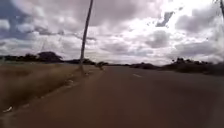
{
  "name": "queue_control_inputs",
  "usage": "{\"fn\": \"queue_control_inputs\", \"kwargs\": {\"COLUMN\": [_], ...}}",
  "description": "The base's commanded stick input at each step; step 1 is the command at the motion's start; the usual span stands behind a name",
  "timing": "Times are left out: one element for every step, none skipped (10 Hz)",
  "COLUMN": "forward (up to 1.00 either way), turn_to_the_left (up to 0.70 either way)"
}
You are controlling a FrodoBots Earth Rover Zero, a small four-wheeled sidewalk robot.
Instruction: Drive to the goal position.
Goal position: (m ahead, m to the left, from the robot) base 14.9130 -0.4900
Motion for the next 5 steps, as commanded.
{"fn": "queue_control_inputs", "kwargs": {"forward": [0.85,0.85,0.47,0.24,0.00], "turn_to_the_left": [-0.01,-0.02,-0.03,-0.04,-0.04]}}
